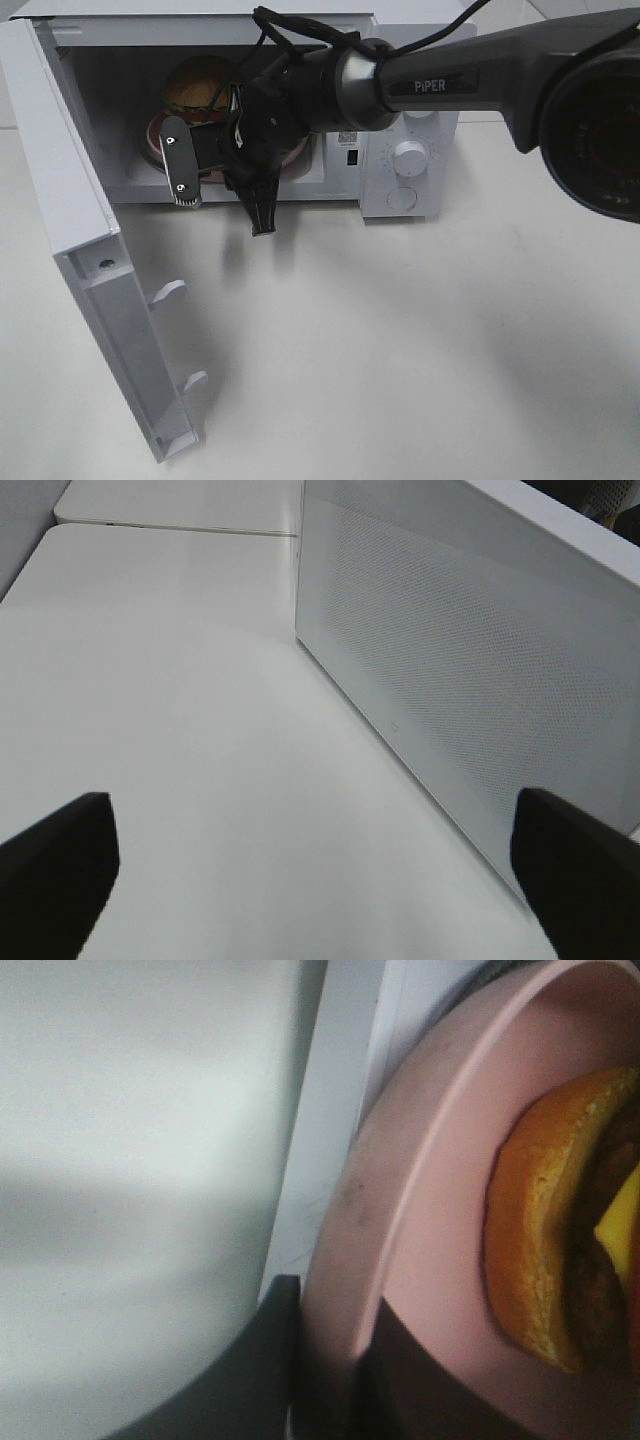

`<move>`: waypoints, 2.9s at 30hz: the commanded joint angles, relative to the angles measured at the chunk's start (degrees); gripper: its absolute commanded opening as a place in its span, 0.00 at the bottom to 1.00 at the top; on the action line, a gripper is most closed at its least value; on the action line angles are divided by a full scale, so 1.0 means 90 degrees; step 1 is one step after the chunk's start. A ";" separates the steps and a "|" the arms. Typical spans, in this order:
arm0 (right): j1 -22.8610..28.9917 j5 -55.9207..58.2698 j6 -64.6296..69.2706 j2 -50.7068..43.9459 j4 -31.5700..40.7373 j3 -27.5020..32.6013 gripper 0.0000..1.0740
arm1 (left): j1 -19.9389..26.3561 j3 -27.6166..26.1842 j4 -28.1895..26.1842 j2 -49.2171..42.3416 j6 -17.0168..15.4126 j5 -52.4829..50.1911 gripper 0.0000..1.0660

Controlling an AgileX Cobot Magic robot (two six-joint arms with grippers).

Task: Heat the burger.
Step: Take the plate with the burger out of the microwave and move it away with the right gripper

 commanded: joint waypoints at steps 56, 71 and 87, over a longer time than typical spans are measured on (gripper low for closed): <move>0.0127 -0.3151 0.0013 -0.4647 -0.1082 0.6538 0.00 | 0.0006 0.0013 0.0013 -0.0095 -0.0006 0.0013 0.94; 0.0127 -0.2687 0.0013 -0.6404 -0.1082 0.7741 0.00 | 0.0006 0.0013 0.0013 -0.0095 -0.0006 0.0013 0.94; 0.0127 -0.1655 0.0286 -0.7977 -0.1057 0.8677 0.00 | 0.0006 0.0013 0.0013 -0.0095 -0.0006 0.0013 0.94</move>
